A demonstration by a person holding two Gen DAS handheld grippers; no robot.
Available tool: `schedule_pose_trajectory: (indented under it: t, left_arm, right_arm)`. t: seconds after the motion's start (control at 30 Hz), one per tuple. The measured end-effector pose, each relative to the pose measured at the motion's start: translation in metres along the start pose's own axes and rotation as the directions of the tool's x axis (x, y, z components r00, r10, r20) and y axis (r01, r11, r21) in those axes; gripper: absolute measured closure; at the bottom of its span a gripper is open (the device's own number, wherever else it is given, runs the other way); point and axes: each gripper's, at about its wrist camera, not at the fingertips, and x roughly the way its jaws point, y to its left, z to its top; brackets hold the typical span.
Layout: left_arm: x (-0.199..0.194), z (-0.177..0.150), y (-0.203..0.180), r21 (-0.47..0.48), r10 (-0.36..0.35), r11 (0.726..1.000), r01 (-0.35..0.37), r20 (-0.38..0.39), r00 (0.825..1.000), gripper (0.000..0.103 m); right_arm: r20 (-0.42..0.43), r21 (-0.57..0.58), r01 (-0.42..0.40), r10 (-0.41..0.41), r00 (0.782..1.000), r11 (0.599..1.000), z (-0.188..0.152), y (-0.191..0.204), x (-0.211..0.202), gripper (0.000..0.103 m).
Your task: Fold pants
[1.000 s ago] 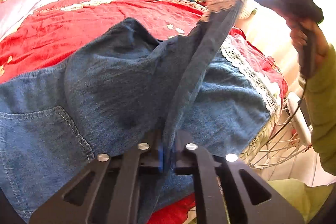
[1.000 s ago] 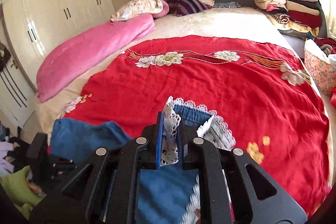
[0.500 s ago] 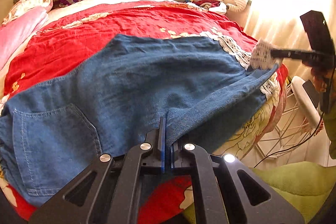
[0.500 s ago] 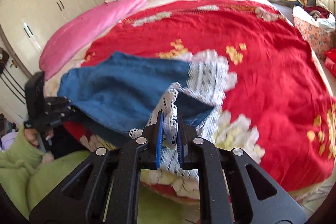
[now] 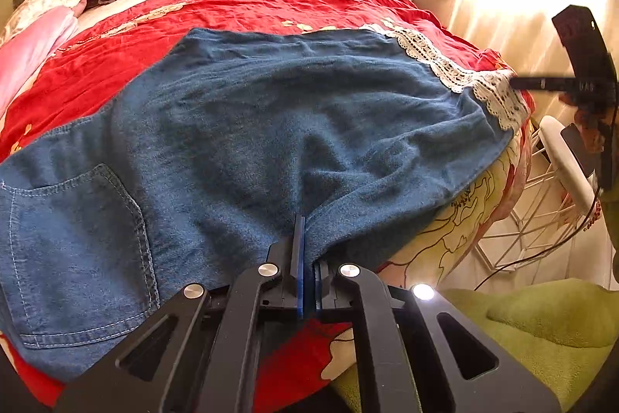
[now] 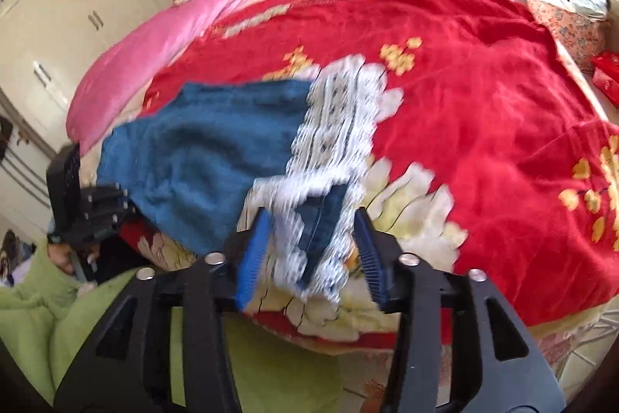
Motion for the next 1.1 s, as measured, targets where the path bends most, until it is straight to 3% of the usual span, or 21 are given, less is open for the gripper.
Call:
schedule_pose_trajectory:
  t: [0.13,0.17,0.2,0.27,0.33,0.4,0.47,0.67,0.73,0.8,0.87,0.97,1.07,1.1]
  left_arm:
    - [0.001,-0.002,-0.002,0.006,-0.009,1.0,0.009,-0.002,1.0,0.095]
    - [0.0,-0.003,-0.002,0.009,-0.02,1.0,0.02,-0.004,1.0,0.086]
    - [-0.003,-0.004,-0.003,0.011,-0.038,0.999,0.038,-0.006,0.999,0.071]
    - [-0.012,-0.005,-0.002,0.007,-0.034,0.999,0.034,0.005,0.999,0.054]
    - [-0.027,-0.003,0.004,-0.01,-0.023,1.0,0.024,0.043,0.999,0.054]
    - [-0.043,0.004,0.019,-0.046,-0.006,0.999,0.01,0.081,0.997,0.054]
    - [-0.049,0.016,0.034,-0.077,0.008,0.997,-0.001,0.096,0.995,0.047]
    - [-0.042,0.067,0.069,-0.118,-0.002,0.993,0.013,0.092,0.996,0.046]
    - [-0.046,0.079,0.074,-0.108,-0.043,0.993,0.056,0.111,0.993,0.046]
    - [-0.055,0.083,0.067,-0.049,-0.156,0.986,0.162,0.117,0.981,0.044]
    - [-0.065,0.075,0.051,0.047,-0.202,0.979,0.198,0.11,0.973,0.03]
    - [-0.064,0.069,0.039,0.084,-0.165,0.984,0.157,0.099,0.981,0.026]
    - [-0.039,0.08,0.053,0.0,-0.023,1.0,0.023,0.039,0.999,0.026]
    - [-0.031,0.085,0.062,-0.048,-0.013,0.999,0.015,0.028,1.0,0.026]
  right_arm:
    - [0.059,0.036,0.014,-0.016,0.998,0.999,0.025,-0.011,0.005,0.052]
    - [0.06,0.05,0.01,-0.013,0.998,0.999,0.034,-0.016,0.012,0.052]
    - [0.059,0.055,0.012,-0.016,0.998,0.998,0.042,-0.02,0.019,0.052]
    - [0.046,0.066,0.019,-0.022,0.999,0.998,0.06,-0.03,0.038,0.051]
    - [0.02,0.096,0.036,-0.038,0.999,0.995,0.073,-0.04,0.057,0.051]
    - [0.009,0.104,0.004,-0.005,1.0,0.995,0.083,-0.045,0.071,0.051]
    - [-0.002,0.094,0.01,-0.01,1.0,0.995,0.092,-0.048,0.084,0.051]
    - [-0.047,0.1,-0.033,0.037,0.998,0.994,0.103,-0.057,0.114,0.05]
    - [-0.053,0.094,-0.035,0.041,0.998,0.995,0.103,-0.058,0.118,0.05]
    - [-0.05,0.083,-0.043,0.047,0.998,0.996,0.103,-0.057,0.116,0.05]
    - [-0.052,0.071,-0.053,0.057,0.997,0.996,0.102,-0.057,0.113,0.049]
    - [-0.067,0.041,-0.065,0.067,0.995,0.997,0.1,-0.056,0.113,0.045]
    - [-0.069,0.032,-0.069,0.071,0.995,0.997,0.099,-0.054,0.116,0.043]
    - [-0.066,0.036,-0.077,0.079,0.995,0.996,0.099,-0.054,0.117,0.043]
